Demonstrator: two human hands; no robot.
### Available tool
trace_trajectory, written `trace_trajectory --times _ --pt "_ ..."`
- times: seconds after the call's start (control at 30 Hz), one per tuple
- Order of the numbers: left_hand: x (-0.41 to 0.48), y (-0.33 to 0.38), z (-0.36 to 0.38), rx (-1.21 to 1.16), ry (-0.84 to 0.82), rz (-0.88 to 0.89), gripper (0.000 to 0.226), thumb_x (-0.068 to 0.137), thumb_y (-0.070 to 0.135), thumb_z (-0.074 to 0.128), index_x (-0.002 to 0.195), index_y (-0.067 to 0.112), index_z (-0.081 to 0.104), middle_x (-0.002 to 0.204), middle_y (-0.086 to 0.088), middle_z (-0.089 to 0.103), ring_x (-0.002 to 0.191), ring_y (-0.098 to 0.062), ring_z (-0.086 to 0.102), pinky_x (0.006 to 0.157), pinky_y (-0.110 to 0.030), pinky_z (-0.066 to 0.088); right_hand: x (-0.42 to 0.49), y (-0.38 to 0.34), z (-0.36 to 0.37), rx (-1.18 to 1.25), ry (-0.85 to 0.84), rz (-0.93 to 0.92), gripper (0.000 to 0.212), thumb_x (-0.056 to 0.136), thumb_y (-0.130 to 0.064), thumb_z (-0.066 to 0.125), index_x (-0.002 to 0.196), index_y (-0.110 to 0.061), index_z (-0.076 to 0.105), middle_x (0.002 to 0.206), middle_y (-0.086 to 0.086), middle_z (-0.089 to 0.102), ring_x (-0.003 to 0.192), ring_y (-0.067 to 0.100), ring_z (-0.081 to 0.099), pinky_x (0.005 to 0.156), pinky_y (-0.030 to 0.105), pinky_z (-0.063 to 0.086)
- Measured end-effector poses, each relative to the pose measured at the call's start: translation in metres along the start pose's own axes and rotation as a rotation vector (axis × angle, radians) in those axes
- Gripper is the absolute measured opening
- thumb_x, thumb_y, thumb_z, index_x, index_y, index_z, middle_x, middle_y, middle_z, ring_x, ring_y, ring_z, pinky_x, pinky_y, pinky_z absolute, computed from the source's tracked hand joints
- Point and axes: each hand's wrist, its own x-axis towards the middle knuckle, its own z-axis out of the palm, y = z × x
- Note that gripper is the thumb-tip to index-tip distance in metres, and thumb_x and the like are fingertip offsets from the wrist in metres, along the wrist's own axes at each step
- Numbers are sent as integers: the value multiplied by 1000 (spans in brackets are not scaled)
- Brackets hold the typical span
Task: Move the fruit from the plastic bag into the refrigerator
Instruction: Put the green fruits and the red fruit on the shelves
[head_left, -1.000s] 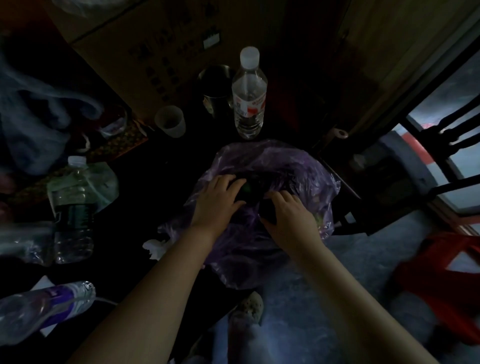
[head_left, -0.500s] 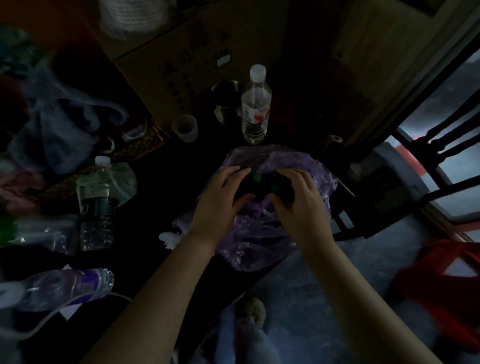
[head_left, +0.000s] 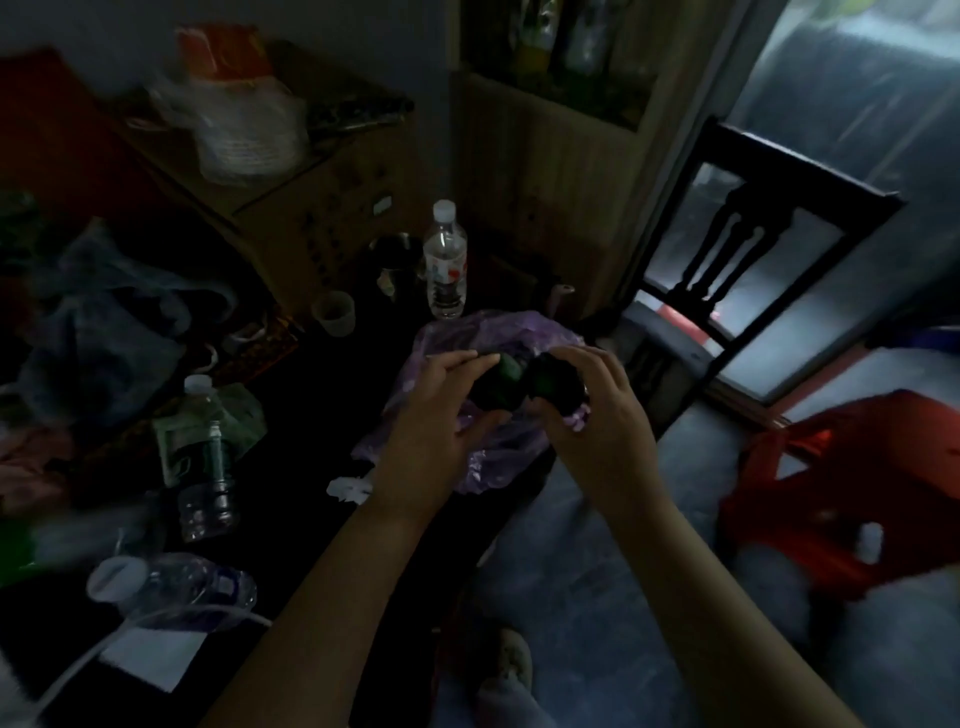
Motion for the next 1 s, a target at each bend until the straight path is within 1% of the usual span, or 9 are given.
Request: trace_trajectory --times 0.13,0.23,0.3,0.4,0.5,0.63,0.73,0.83,1.0 --pt "-41 28 -24 -110 -77 67 48 83 21 70 127 26 53 127 16 37 121 -1 40 97 -7 33 -54 -45 -25 -25 93 45 46 80 -17 73 122 -15 56 125 -1 52 113 12 55 90 30 51" --pt "-70 50 -43 -185 -118 155 52 79 17 74 123 34 52 125 26 35 121 -1 42 98 -15 38 -93 -79 -43 -24 173 57 46 79 -10 74 121 -14 56 123 -8 50 114 8 53 93 34 49" --pt "-86 65 -52 -228 -143 225 52 76 14 76 120 31 55 126 27 35 120 2 44 98 -19 42 -120 -100 -57 -43 212 74 47 79 -11 74 122 -16 56 122 -13 47 115 4 52 93 32 49" --pt "-108 91 -58 -316 -197 334 53 73 9 78 120 22 58 127 18 40 123 -5 46 96 -27 48 -161 -129 -82 -96 275 114 47 80 -12 73 124 -17 55 123 -13 48 114 0 50 93 27 49" --pt "-133 124 -57 -424 -299 382 54 72 1 77 119 19 59 129 8 42 124 -13 47 92 -24 50 -202 -154 -110 -177 366 176 47 80 -14 72 124 -19 55 123 -12 50 114 0 50 93 23 48" --pt "-170 173 -48 -537 -406 448 54 71 -3 77 118 16 61 129 8 44 124 -9 47 90 -21 49 -259 -185 -147 -292 473 305 47 81 -19 71 124 -23 54 121 -20 46 109 -22 39 87 0 34" --pt "-196 204 -37 -594 -470 523 53 70 -5 77 119 9 61 128 -2 45 122 -13 49 90 -25 51 -300 -204 -175 -304 512 383 52 80 -22 72 127 -27 51 127 -20 45 113 -10 44 91 10 41" --pt "-221 233 -28 -604 -516 595 56 69 -4 78 120 12 61 128 3 46 124 -14 49 92 -31 52 -340 -221 -200 -354 541 409 58 79 -19 75 129 -30 48 135 -16 44 121 4 47 98 26 45" --pt "-269 283 -16 -615 -630 705 58 71 3 78 124 18 59 131 7 45 124 -14 48 96 -38 49 -412 -246 -235 -393 620 417 61 76 -10 73 130 -25 48 131 -13 44 118 9 51 97 34 49"
